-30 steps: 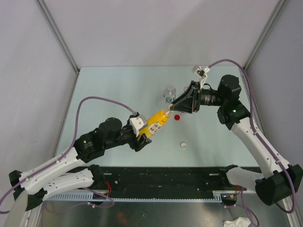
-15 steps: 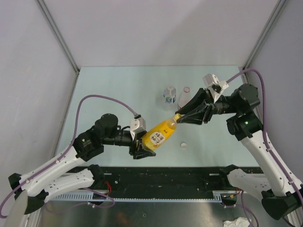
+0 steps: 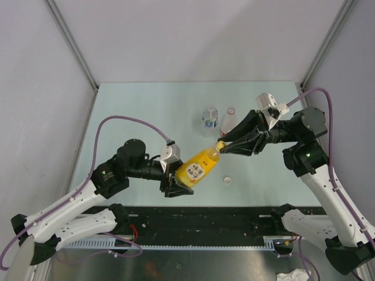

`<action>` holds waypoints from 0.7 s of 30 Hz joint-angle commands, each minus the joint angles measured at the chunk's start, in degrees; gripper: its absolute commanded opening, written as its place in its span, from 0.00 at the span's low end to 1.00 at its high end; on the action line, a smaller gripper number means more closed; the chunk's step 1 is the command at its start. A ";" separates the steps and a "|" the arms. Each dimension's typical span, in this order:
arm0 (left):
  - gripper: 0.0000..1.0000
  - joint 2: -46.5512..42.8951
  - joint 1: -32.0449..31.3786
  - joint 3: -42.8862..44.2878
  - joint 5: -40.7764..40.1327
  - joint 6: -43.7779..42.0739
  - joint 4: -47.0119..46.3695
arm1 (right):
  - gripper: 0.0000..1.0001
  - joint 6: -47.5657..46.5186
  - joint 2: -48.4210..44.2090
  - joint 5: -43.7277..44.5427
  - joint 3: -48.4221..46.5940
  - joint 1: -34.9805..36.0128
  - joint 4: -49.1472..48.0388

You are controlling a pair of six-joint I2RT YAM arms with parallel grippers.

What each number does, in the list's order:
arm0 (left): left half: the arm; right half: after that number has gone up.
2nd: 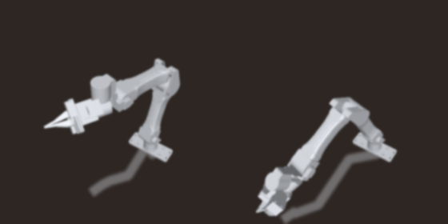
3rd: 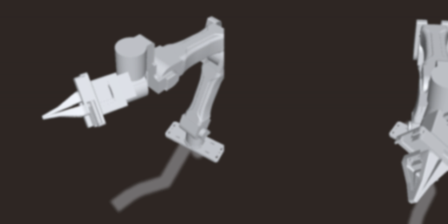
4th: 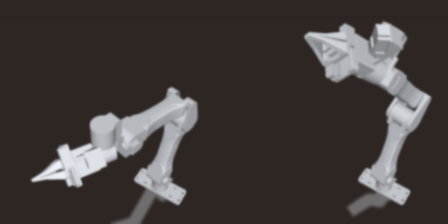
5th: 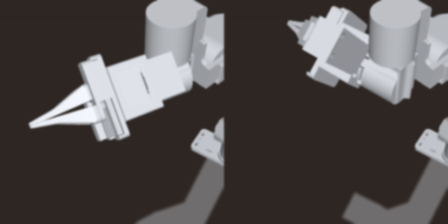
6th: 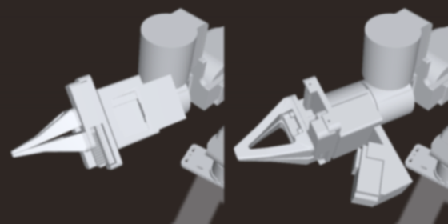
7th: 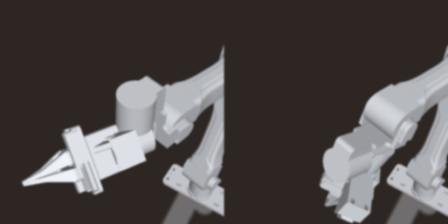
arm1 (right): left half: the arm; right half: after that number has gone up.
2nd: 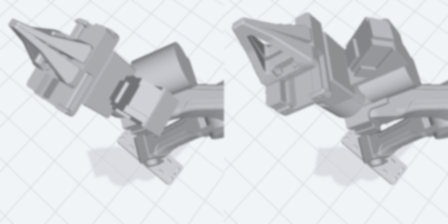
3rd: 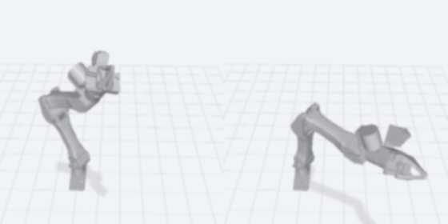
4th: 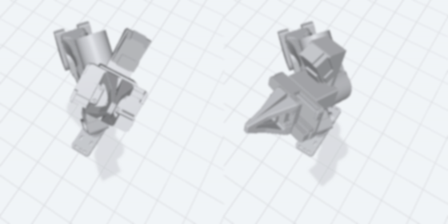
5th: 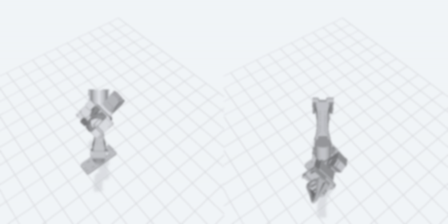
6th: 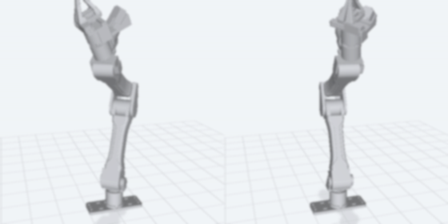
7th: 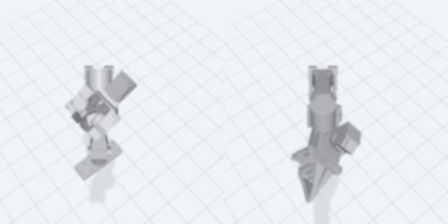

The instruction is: Unscrew the bottle caps

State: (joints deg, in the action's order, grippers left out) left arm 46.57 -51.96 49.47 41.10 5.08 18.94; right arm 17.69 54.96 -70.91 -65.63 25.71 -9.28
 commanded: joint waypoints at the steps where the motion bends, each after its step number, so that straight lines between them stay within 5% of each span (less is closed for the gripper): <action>1: 0.00 -3.24 -0.97 -0.37 -3.58 -2.59 -8.13 | 0.31 -1.74 1.69 6.81 -0.49 -0.92 2.71; 7: 0.00 -5.43 -0.95 -2.88 -19.67 -2.30 -6.55 | 0.52 -1.69 1.72 8.89 -0.47 -1.37 3.18; 14: 0.00 -4.28 -0.95 -2.29 -26.52 -4.81 -1.96 | 0.94 -1.72 1.56 12.58 -0.55 -1.89 4.43; 21: 0.00 0.08 -1.26 1.19 -35.18 -6.84 4.07 | 0.99 2.08 2.29 18.38 -0.54 -3.62 5.14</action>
State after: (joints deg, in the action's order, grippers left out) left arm 44.97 -52.75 46.78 13.10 1.08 20.14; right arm 16.99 57.43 -56.95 -65.47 23.33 -3.86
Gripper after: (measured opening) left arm 0.690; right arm 0.990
